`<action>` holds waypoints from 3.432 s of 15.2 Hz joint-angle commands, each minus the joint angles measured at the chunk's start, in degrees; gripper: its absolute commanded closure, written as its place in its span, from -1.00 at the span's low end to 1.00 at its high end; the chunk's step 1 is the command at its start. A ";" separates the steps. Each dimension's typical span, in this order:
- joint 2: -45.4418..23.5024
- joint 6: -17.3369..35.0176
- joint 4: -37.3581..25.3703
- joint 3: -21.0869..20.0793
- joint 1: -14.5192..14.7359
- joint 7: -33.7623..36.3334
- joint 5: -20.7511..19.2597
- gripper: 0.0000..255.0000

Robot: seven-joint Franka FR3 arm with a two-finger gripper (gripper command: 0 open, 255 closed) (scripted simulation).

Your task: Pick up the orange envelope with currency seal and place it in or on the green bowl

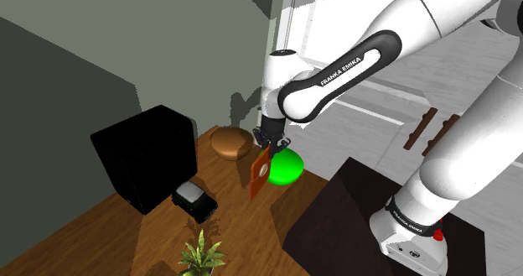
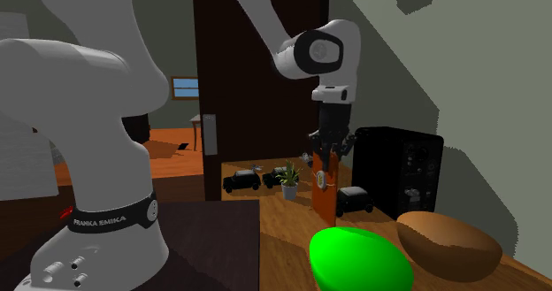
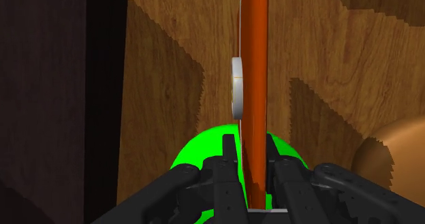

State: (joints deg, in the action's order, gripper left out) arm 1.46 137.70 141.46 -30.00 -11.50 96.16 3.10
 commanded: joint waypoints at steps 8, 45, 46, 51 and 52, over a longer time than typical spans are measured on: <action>5.82 -7.75 -2.52 0.51 0.30 -2.37 3.33 1.00; 7.12 -12.47 -5.15 13.63 -8.27 -21.78 0.27 1.00; 6.67 -11.65 -4.78 13.57 -8.28 -21.69 0.16 1.00; 4.18 -7.54 -3.08 13.34 -8.34 -21.16 -0.51 1.00; 3.64 -6.72 -2.78 13.30 -8.36 -21.03 -0.68 1.00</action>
State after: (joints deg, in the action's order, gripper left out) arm 5.57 130.16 138.37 -16.63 -19.87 74.97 2.56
